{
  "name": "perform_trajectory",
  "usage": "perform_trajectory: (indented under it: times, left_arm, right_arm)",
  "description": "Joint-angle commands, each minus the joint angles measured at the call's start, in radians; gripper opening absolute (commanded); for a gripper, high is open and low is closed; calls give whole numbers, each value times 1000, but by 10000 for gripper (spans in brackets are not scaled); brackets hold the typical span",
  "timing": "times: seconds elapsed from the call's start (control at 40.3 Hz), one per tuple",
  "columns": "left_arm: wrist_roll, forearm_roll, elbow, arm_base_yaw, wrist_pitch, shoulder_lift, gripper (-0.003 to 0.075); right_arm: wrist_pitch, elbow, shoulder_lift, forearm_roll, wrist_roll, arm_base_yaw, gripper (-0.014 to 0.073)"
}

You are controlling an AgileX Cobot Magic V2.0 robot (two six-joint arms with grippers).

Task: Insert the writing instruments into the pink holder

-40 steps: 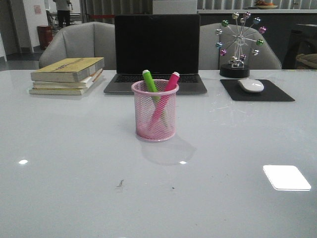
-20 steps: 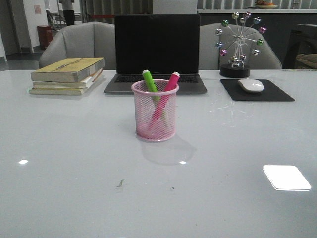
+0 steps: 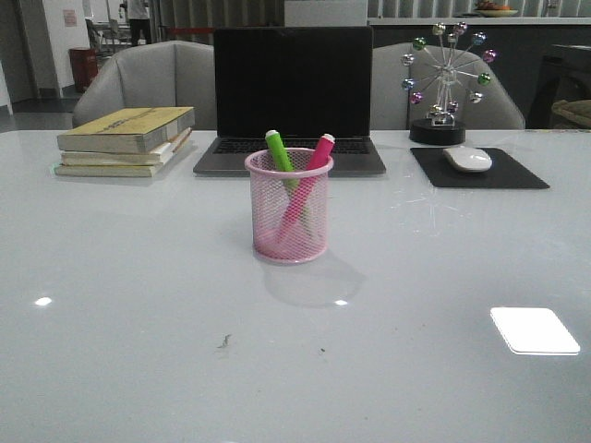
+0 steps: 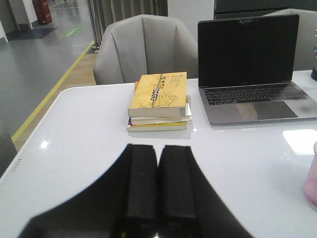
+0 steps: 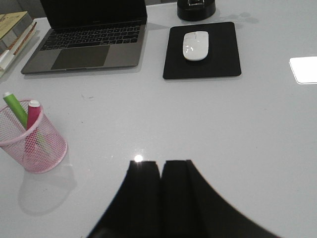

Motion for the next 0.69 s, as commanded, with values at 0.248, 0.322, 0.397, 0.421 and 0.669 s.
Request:
perform_trajectory:
  times: [0.248,0.322,0.397,0.421,0.669]
  left_arm:
    - [-1,1,-30,1,-76,-4,92]
    - [-1,1,-30,1,-76,-4,92]
    - [-1,1,-30,1,-76,-4,92]
    - [-1,1,-30,1,-76,-4,92]
    - [-1,1,-30,1,-76,-4,92]
  right_arm:
    - [-109,7,-168,-219,131,2,57]
    - [-145,54,-223,-245,156,2,57]
    - [-184,130,-289,-262,175,2,57]
    - [-200,159,-314,-262,176,2,57]
    - [-268,401,-531,-296,176,2,57]
